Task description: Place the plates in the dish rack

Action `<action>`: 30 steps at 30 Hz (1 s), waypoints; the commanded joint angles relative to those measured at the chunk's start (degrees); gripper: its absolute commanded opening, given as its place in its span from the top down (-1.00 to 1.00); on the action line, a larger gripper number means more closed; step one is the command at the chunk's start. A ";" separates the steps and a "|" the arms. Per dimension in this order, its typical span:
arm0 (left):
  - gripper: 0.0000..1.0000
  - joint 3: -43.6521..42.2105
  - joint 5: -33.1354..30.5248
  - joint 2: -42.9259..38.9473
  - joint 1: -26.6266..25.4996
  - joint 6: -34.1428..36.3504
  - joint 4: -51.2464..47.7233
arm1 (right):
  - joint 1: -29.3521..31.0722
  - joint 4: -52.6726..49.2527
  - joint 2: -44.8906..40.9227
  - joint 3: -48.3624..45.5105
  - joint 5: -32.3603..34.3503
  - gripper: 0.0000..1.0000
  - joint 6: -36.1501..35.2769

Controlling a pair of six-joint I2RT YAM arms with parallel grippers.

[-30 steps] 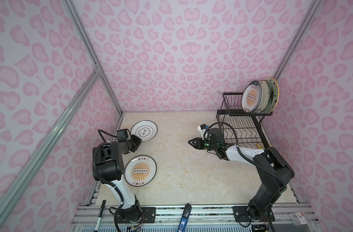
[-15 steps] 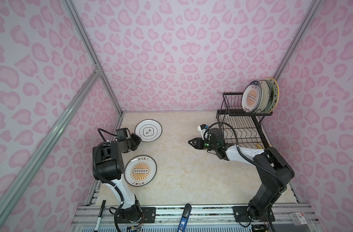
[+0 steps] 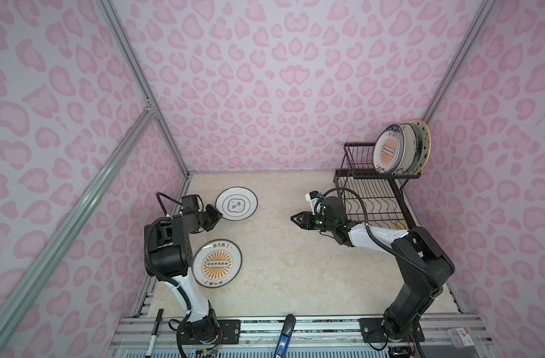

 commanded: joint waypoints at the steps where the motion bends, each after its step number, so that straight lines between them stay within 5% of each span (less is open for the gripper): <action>1: 0.94 1.52 1.35 0.51 -1.03 4.85 -4.97 | -0.43 -1.59 -0.38 0.40 1.67 0.16 -1.04; 22: 0.93 10.74 11.19 5.79 -12.83 17.13 -17.15 | -4.97 -7.54 -3.61 -0.99 6.04 0.09 -3.16; 30: 0.73 11.03 9.88 6.57 -13.80 16.56 -16.00 | -4.88 -7.51 -3.38 -1.10 5.89 0.08 -2.99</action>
